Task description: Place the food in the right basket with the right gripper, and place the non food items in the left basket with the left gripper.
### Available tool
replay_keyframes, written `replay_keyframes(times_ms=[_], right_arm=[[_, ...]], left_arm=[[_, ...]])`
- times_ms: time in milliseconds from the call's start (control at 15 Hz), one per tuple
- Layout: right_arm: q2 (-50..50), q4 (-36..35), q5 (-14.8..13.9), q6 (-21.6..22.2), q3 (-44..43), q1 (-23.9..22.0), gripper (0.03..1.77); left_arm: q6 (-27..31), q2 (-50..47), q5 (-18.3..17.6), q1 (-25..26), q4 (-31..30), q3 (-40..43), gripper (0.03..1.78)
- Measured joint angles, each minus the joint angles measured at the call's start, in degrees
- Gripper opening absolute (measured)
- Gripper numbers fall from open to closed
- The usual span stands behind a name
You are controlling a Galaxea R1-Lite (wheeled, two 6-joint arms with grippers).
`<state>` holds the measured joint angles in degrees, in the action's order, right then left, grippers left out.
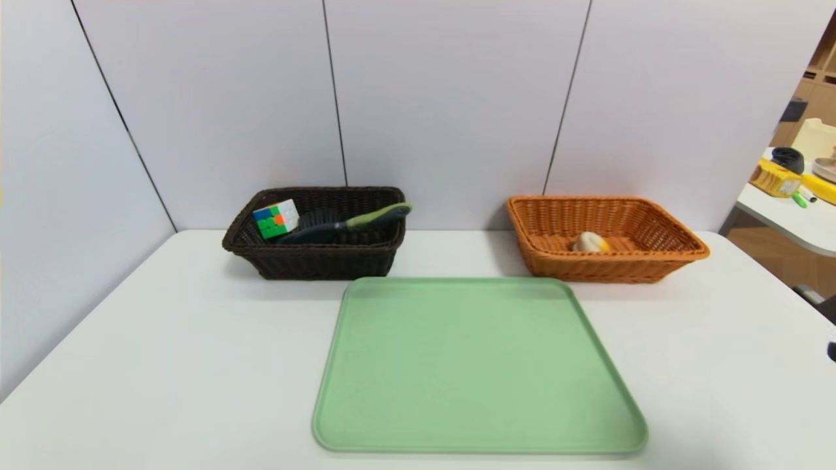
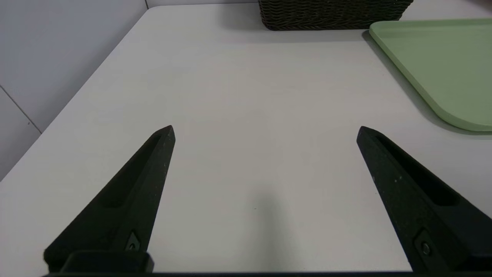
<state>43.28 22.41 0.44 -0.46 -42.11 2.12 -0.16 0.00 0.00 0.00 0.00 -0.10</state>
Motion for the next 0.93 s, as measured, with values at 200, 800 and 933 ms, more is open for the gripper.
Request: replay_keyframes(times_ms=[200,800,933], right_arm=[[-11.4,-7.9,0.0,-0.1,11.8,-0.2,1.69],[-36.7,-16.0,0.2,-5.2,33.5,-2.4,1.69],[-40.3,-16.4,0.5,-6.4,37.2,-2.4,1.69]], left_arm=[[0.0,0.0,0.0,0.0,0.0,0.0,1.69],[0.0,0.0,0.0,0.0,0.0,0.0,1.69],[0.0,0.0,0.0,0.0,0.0,0.0,1.69]])
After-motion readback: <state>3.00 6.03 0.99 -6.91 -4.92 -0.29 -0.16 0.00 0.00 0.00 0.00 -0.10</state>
